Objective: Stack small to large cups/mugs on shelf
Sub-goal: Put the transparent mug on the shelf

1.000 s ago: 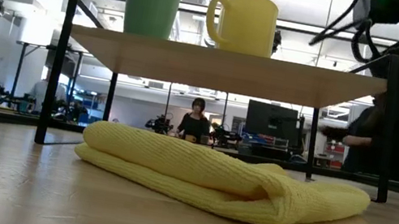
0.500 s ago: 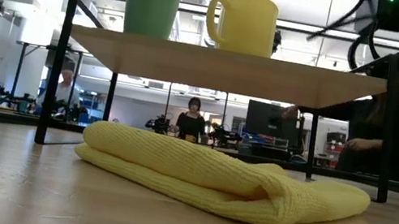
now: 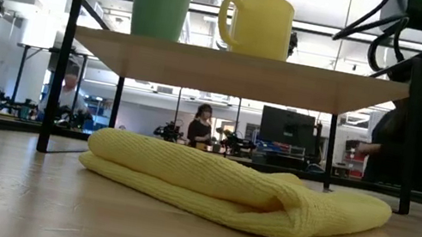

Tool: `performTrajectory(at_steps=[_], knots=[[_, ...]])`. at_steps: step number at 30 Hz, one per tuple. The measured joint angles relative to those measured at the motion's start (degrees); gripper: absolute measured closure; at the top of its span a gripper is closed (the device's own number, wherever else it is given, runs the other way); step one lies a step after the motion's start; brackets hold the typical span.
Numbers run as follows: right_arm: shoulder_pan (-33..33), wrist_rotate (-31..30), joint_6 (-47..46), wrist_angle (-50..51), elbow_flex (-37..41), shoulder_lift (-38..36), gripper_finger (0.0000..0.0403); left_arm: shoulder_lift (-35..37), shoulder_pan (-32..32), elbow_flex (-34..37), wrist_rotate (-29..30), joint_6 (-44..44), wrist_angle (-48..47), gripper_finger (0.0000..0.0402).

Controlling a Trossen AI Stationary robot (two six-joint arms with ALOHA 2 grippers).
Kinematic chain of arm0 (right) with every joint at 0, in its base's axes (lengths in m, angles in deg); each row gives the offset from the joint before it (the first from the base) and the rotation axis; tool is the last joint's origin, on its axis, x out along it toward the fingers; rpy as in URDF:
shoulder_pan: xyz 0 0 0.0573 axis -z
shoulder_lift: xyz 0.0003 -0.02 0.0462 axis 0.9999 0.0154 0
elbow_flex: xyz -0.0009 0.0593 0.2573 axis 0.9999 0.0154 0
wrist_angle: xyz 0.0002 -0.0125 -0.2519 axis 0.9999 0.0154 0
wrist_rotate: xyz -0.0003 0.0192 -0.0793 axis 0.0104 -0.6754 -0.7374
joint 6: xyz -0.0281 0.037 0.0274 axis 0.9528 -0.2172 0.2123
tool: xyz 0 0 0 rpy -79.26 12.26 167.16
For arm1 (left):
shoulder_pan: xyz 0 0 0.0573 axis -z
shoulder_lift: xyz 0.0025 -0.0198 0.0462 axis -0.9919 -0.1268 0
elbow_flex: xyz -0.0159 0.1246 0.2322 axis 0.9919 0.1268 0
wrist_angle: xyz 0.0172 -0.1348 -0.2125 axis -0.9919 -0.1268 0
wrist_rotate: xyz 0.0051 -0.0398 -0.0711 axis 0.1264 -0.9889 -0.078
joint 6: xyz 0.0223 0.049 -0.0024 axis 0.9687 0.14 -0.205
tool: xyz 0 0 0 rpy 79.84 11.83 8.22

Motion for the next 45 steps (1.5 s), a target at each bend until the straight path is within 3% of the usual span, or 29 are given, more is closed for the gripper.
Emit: performTrajectory(at_steps=[13,20,26,33,42,45], knots=[[0.0,0.1,-0.5,0.4,3.7,0.0,0.0306,0.0,0.0,0.0,0.0,0.0,0.0,0.0316],[0.0,1.7,0.7,-0.3,4.3,0.0,0.0381,0.0,0.0,0.0,0.0,0.0,0.0,0.0316],[0.0,2.1,2.0,-0.5,3.0,0.0,0.0394,0.0,0.0,0.0,0.0,-0.1,0.0,0.0316],[0.0,2.9,3.6,2.0,-8.2,-0.2,0.0395,0.0,0.0,0.0,0.0,-0.1,0.0,0.0316],[0.0,-4.5,4.2,19.4,-26.1,0.4,0.0395,0.0,0.0,0.0,0.0,-0.1,0.0,0.0316],[0.0,-4.5,5.4,19.0,-29.7,0.7,0.0395,0.0,0.0,0.0,0.0,-0.1,0.1,0.0316]])
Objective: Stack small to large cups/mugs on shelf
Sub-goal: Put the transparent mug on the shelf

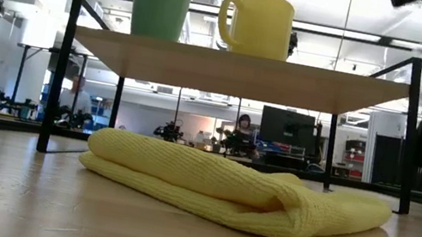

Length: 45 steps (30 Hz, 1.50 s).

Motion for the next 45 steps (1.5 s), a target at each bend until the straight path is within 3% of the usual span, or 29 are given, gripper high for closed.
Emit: performTrajectory(at_steps=[11,17,29,35,45], knots=[[-0.1,-7.3,9.8,0.8,-17.6,7.0,0.0395,0.0,0.0,0.1,0.0,0.0,1.0,0.0316],[-0.1,-7.4,18.0,0.5,-24.2,14.0,0.0395,0.0,0.0,0.2,0.0,0.0,1.0,0.0316],[0.0,-4.8,22.9,0.8,-25.2,24.3,0.0395,0.0,0.0,0.7,0.0,0.0,0.7,0.0316],[-0.1,0.1,22.9,0.8,-25.2,25.4,0.0395,0.0,0.0,0.8,0.0,0.1,0.7,0.0316],[-0.1,0.4,22.8,0.8,-25.2,25.6,0.0394,0.0,0.0,0.8,0.0,0.1,0.7,0.0316]])
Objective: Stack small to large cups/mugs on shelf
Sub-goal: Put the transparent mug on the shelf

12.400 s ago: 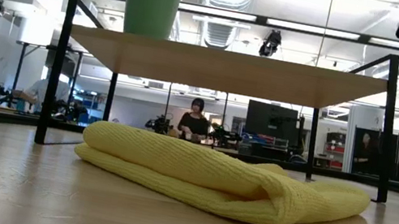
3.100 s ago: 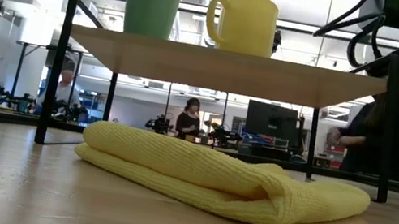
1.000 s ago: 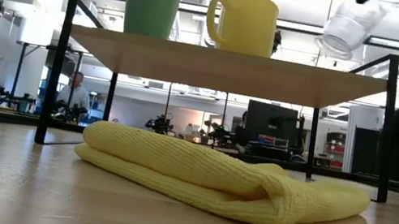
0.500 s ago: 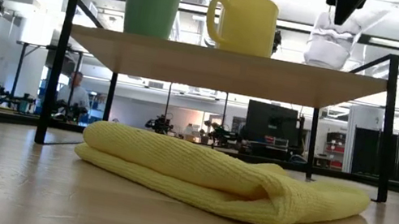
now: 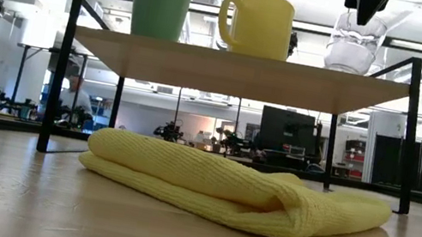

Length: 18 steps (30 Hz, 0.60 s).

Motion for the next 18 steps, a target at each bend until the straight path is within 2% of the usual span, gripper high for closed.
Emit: performTrajectory(at_steps=[18], knots=[[0.0,0.0,-0.7,-0.5,0.1,0.1,0.039,0.0,0.0,0.0,0.0,0.0,0.0,0.0316]])
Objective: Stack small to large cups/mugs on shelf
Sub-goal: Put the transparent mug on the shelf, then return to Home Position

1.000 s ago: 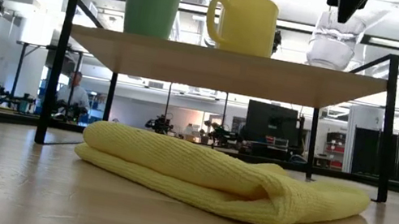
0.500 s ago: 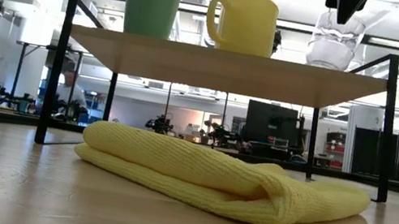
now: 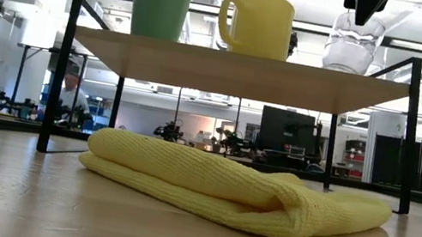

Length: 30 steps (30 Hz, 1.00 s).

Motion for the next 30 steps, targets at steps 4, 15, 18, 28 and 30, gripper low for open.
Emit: performTrajectory(at_steps=[4,15,18,28,30], knots=[[0.0,-0.1,0.0,-0.2,0.0,0.0,0.0372,0.0,0.0,0.0,0.0,0.0,0.0,0.0316],[0.0,-0.2,-1.3,-4.2,0.1,0.0,0.0342,0.0,0.0,0.0,0.0,0.1,0.0,0.0316],[0.0,-0.2,-3.2,-5.9,0.1,0.0,0.0343,0.0,0.0,0.0,0.0,0.1,-0.1,0.0316],[-0.3,0.4,-6.9,-5.6,0.2,0.0,0.0344,0.0,0.0,0.0,0.0,1.7,-0.3,0.0316],[-0.8,2.2,-7.8,-5.1,-0.3,-0.1,0.0344,0.0,0.0,0.0,0.0,1.7,-0.3,0.0316]])
